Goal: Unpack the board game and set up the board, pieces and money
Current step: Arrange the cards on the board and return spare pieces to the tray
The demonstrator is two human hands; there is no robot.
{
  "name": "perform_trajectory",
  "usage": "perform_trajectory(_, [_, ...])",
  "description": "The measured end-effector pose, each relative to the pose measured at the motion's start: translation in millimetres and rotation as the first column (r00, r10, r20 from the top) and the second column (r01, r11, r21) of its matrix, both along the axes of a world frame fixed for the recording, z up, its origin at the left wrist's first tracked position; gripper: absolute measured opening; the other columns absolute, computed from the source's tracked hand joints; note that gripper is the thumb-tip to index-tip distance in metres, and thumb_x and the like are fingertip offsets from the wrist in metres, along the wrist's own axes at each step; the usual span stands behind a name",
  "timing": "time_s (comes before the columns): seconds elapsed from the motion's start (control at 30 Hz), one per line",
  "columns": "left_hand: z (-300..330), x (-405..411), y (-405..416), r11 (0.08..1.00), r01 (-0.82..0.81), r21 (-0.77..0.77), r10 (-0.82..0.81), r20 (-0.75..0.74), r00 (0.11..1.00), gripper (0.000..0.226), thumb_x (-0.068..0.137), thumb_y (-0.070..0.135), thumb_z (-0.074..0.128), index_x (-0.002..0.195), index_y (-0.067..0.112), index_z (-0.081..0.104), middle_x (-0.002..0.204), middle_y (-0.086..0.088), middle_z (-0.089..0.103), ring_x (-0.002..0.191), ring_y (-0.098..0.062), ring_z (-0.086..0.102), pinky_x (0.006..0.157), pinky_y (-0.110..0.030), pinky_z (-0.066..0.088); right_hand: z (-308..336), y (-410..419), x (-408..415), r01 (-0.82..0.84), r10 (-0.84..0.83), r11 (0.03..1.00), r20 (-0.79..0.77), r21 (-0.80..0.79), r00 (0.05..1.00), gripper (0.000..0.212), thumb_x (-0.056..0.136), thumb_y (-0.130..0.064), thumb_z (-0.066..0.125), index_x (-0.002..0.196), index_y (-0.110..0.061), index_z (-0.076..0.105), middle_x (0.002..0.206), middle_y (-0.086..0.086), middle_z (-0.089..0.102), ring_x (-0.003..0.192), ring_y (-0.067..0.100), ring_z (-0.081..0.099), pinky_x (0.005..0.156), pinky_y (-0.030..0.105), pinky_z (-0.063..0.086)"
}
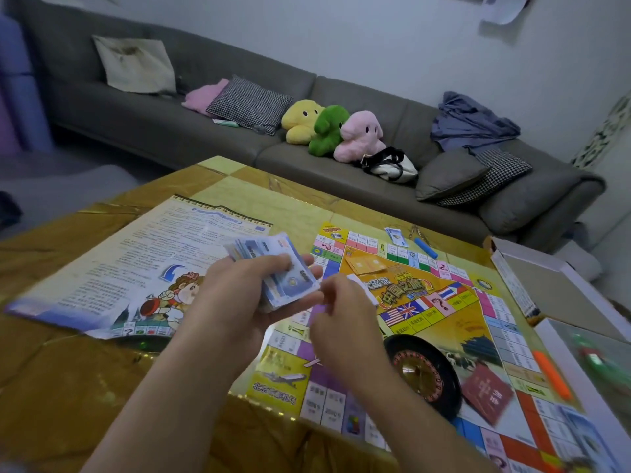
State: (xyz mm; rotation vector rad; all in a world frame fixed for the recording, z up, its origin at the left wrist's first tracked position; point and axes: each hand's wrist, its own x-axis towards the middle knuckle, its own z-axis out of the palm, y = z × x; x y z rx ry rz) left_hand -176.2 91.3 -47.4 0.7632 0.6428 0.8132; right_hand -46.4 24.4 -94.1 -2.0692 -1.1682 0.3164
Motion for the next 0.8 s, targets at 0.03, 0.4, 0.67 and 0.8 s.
perform_trajectory(0.03, [2.2,1.1,-4.4,0.999,0.04,0.004,-0.04,0.001,0.999,0.025,0.103,0.0,0.054,0.127,0.004,0.055,0.101,-0.018,0.079,0.09,-0.032,0.079,0.066,-0.046,0.065,14.5,-23.0,9.0,-0.004,0.004,1.0,-0.019,0.003,1.0,0.037,0.084,0.003,0.054,0.101,-0.029,0.058,0.103,-0.006,0.059,0.092,0.012,0.058,0.072,0.032,0.051])
perform_trajectory(0.4, [-11.2,68.0,-120.4,0.857,0.513,0.044,-0.478,-0.305,0.824,0.003,0.086,-0.001,0.066,0.087,0.002,0.066,0.067,-0.019,0.061,0.051,-0.026,0.061,0.049,-0.029,0.049,39.5,-144.0,28.5,-0.211,0.211,0.977,0.034,-0.023,0.977,0.108,0.075,-0.041,0.087,0.157,-0.059,0.02,0.158,-0.035,0.028,0.141,-0.012,0.036,0.109,0.018,0.044])
perform_trajectory(0.67, [-23.8,89.3,-138.1,0.851,0.524,0.034,-0.476,-0.372,0.797,0.041,0.069,0.014,0.078,0.104,-0.006,0.069,0.102,-0.036,0.07,0.1,-0.051,0.072,0.089,-0.063,0.058,43.1,-192.6,40.2,-0.207,0.207,0.978,0.109,-0.013,0.972,0.094,0.087,-0.039,0.079,0.16,-0.051,0.022,0.151,-0.037,0.032,0.142,-0.02,0.027,0.115,0.015,0.034])
perform_trajectory(0.8, [-30.6,98.1,-144.7,0.839,0.542,0.049,-0.477,-0.412,0.776,0.027,0.082,0.02,0.075,0.098,-0.001,0.074,0.102,-0.032,0.073,0.106,-0.052,0.069,0.102,-0.071,0.048,42.1,-202.7,49.8,-0.228,0.231,0.973,0.118,-0.042,0.966,0.108,0.079,-0.046,0.082,0.158,-0.055,0.008,0.151,-0.037,0.026,0.145,-0.012,0.025,0.117,0.026,0.036])
